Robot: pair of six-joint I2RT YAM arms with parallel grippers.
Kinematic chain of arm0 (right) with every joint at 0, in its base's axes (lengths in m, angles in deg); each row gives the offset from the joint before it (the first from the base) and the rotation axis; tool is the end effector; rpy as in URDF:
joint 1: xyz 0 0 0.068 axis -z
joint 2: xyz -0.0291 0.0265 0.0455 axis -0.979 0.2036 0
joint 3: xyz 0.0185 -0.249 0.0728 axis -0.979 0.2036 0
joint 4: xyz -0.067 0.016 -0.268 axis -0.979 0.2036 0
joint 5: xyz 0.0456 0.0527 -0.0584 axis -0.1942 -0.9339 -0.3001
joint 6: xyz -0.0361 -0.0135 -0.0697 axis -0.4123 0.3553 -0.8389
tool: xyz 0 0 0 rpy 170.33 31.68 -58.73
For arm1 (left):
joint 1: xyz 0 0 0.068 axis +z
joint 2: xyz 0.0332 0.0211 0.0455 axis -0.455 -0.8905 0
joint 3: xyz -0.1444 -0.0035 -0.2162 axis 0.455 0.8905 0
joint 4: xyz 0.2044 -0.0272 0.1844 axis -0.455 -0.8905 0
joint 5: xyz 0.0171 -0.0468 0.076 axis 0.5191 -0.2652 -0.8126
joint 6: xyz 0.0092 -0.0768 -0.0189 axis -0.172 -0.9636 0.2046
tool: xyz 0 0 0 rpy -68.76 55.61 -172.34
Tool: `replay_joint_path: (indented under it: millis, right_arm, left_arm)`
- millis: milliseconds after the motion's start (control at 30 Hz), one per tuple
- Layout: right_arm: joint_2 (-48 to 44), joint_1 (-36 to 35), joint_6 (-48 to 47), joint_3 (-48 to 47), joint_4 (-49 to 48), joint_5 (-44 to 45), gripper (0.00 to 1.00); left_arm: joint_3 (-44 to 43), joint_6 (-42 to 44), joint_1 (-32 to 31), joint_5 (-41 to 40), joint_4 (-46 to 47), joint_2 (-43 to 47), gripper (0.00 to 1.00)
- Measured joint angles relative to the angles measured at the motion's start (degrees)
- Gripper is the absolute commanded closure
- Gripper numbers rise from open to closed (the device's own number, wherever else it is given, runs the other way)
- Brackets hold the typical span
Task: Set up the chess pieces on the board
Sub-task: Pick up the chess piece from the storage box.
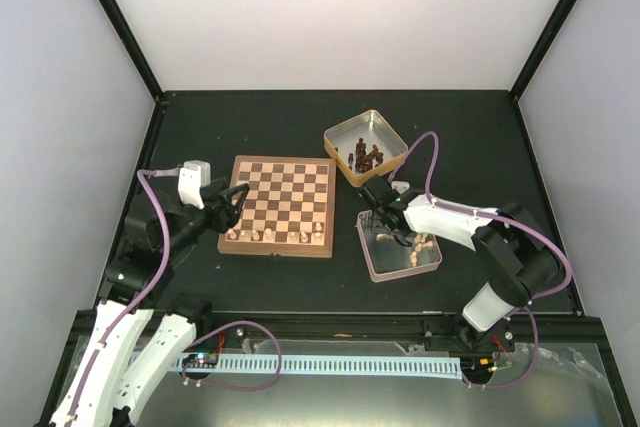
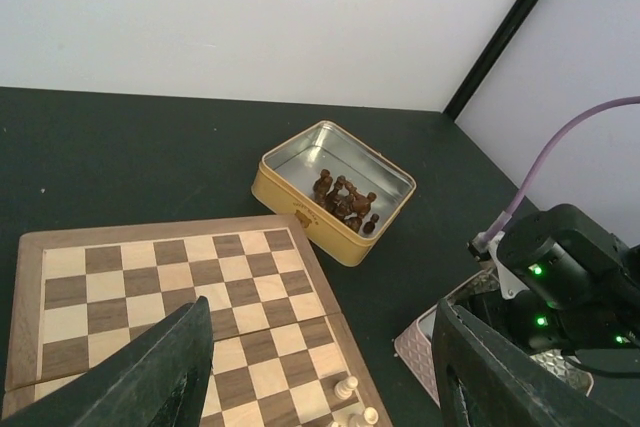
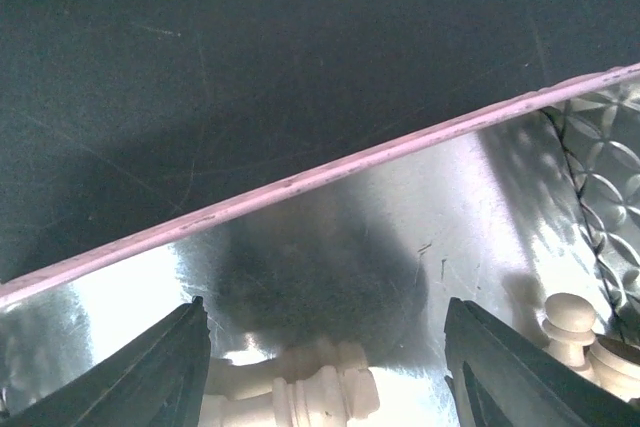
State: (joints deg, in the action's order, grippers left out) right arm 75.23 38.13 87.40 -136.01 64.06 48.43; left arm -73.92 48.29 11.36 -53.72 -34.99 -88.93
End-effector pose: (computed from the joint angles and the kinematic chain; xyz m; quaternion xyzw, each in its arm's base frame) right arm 0.2430 0.1741 0.1009 0.0723 0.9748 -0.0428 0.2066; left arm 0.1610 -0.0647 0.3295 0.0673 0.7840 -0.2802 0.5498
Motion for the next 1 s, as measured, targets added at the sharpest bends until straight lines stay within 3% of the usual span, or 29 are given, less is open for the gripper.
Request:
replay_joint_path:
  millis: [500, 1000]
  right_arm:
    - [-2.89, -1.55, -1.51, 4.44, 0.20, -6.12, 0.43]
    - [-5.92, -3.87, -0.24, 6.88, 1.38, -9.86, 0.66]
  left_arm:
    - [0.57, 0.00, 0.00, 0.22, 0.61, -0.37, 0.38]
    - [0.90, -0.02, 0.00, 0.26, 0.87, -0.37, 0.38]
